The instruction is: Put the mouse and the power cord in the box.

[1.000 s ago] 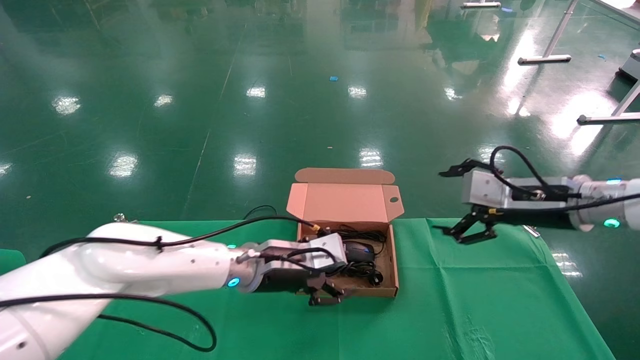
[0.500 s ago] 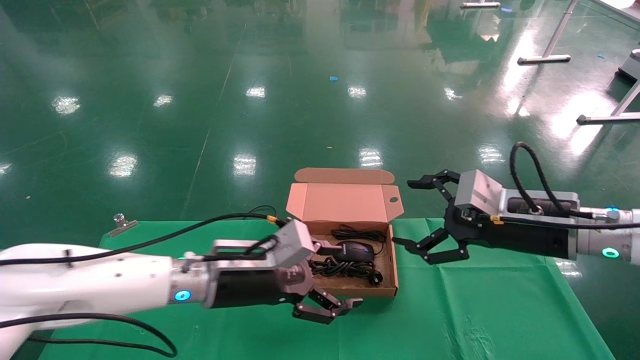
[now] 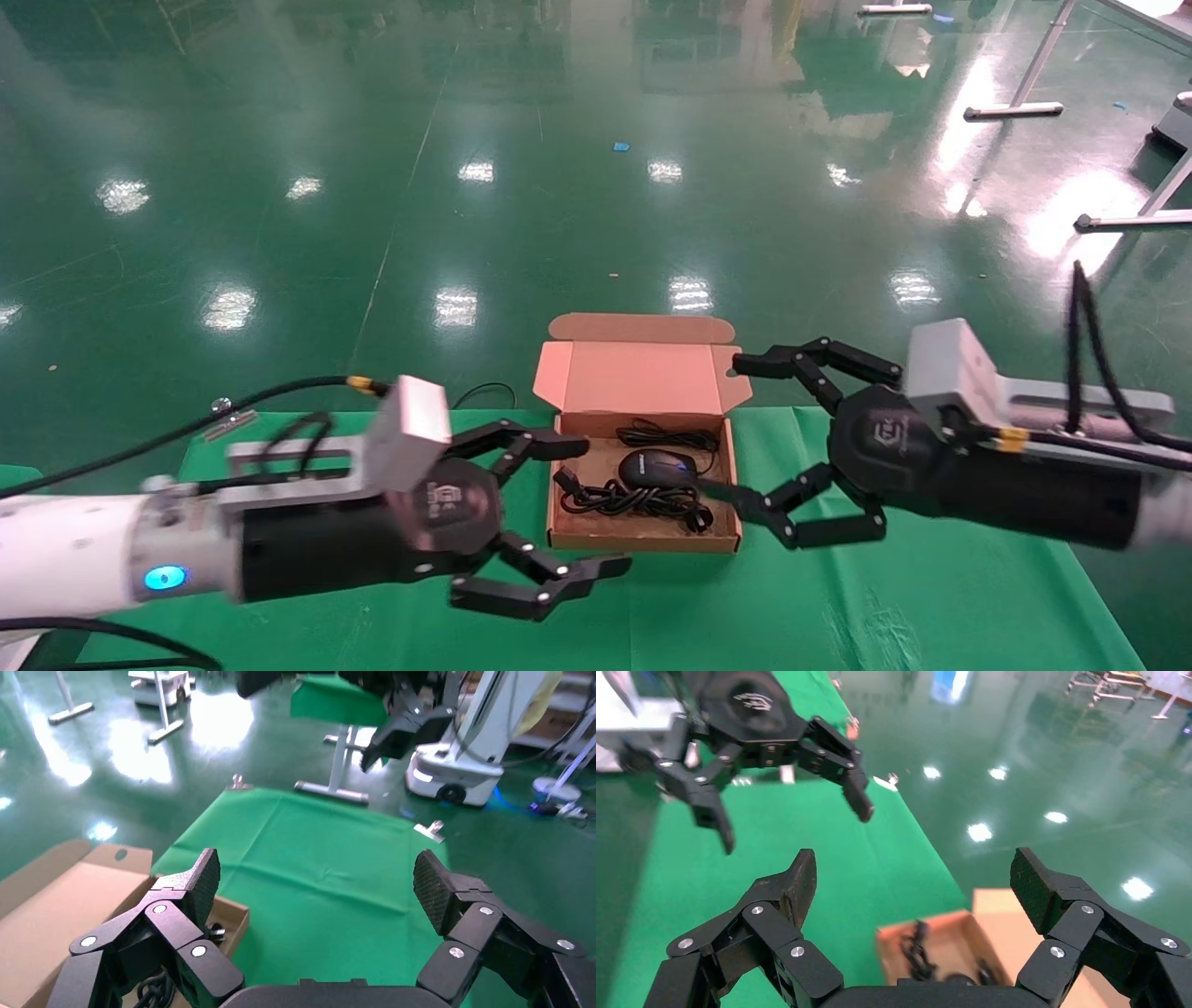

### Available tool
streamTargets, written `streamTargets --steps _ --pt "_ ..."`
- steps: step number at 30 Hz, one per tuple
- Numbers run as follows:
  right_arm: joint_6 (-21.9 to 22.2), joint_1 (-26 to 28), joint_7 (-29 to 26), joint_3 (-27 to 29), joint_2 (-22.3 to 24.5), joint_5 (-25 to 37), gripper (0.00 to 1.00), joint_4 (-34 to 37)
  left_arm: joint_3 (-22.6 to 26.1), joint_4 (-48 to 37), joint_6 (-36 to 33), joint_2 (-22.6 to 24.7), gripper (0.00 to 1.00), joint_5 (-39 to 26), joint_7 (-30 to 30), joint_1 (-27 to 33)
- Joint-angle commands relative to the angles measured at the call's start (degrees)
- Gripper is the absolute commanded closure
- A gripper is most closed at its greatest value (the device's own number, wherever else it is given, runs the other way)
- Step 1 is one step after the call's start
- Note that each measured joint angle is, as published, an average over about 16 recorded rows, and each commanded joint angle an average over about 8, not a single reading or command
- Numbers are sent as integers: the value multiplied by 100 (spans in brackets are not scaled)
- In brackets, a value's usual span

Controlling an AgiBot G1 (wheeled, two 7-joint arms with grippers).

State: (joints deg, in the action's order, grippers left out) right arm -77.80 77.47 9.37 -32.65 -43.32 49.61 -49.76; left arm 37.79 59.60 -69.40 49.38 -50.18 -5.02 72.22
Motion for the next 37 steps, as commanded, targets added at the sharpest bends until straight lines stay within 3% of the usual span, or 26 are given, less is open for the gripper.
streamTargets --steps 1,21,37 --pt "-78 -158 -200 165 82 -77 0 -236 -220 141 -164 -145 0 84 -58 -108" --pt "-813 -1636 -2037 1710 852 -798 0 -2451 -2261 1449 -1692 -1490 0 865 -588 -1105" --pt "-820 -1654 -2043 1727 862 -814 0 -2471 -2278 1461 -1706 -1503 0 882 -594 -1118"
